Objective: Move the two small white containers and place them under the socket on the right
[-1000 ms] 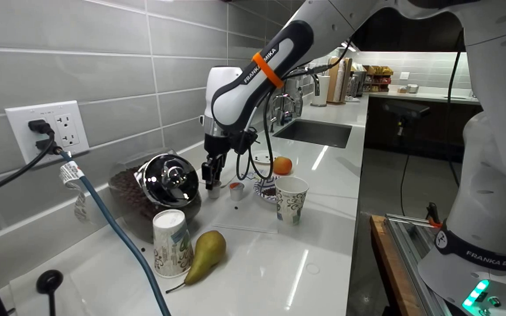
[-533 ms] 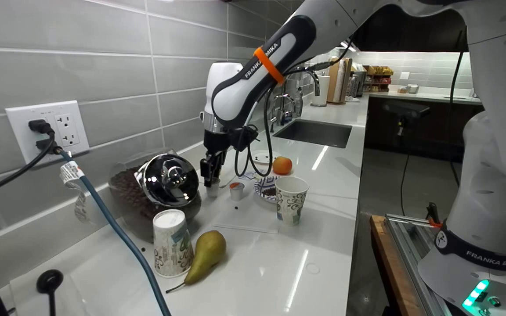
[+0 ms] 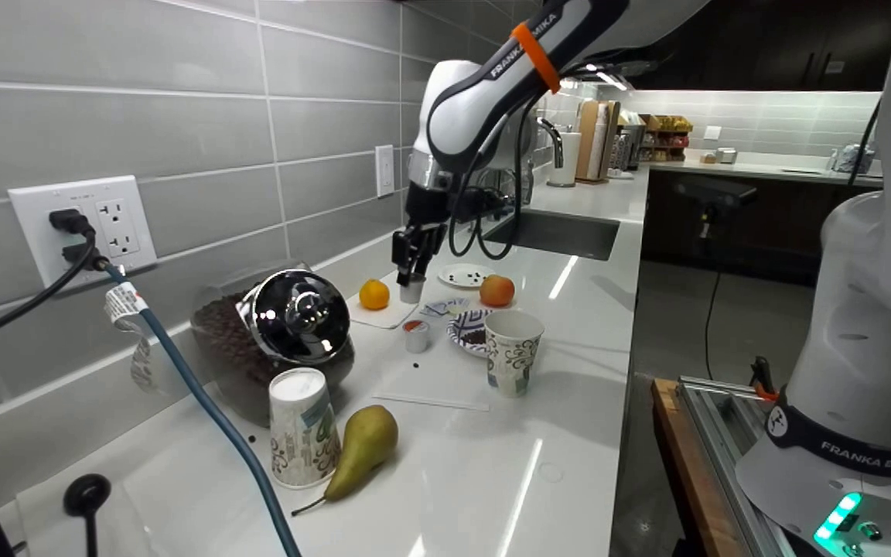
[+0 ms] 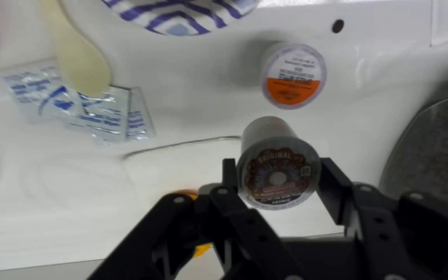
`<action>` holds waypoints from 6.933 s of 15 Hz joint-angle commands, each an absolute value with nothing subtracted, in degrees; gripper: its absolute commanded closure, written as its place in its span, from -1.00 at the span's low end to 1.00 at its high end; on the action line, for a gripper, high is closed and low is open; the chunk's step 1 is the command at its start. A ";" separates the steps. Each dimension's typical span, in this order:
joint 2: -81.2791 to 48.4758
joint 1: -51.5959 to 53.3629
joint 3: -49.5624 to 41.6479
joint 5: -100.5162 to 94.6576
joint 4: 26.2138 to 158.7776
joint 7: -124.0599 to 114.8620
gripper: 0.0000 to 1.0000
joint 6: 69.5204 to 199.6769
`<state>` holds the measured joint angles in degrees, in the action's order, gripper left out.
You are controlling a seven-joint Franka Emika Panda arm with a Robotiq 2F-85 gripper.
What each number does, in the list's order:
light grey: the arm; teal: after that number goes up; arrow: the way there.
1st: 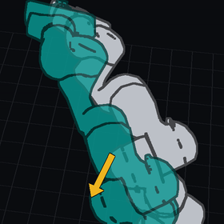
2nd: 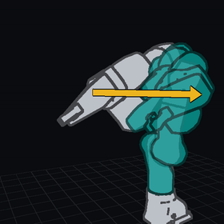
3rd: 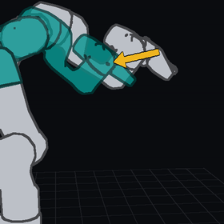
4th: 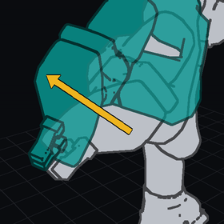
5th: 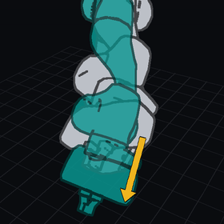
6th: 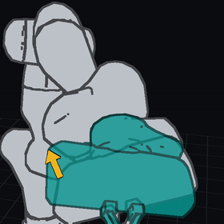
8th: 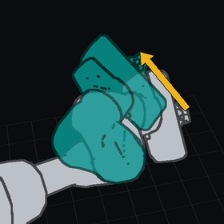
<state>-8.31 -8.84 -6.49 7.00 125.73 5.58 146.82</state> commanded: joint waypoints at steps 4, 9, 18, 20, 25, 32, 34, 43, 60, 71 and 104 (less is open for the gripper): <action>-4.99 -10.59 -8.35 8.39 128.56 6.47 -0.07 147.20; -6.60 -10.15 -8.70 6.28 127.37 3.98 0.43 147.97; -10.62 -18.27 -14.75 12.15 116.11 9.59 0.43 146.01; -13.30 -19.95 -14.62 13.84 112.41 12.44 0.43 145.66; -23.12 -26.27 -12.48 19.79 101.34 18.41 0.43 143.63; -34.37 -33.01 -7.40 19.95 87.53 22.95 0.43 142.34; -37.26 -33.89 -5.79 19.22 84.10 23.71 0.43 141.11; -48.06 -34.00 -4.36 15.88 70.91 22.79 0.43 131.59; -27.28 -19.75 -6.62 11.09 94.86 11.75 -1.00 122.97; -19.31 -8.77 -7.27 10.04 108.13 -9.77 -1.00 126.10; -20.24 -5.17 -6.10 4.17 115.65 -4.44 0.43 127.92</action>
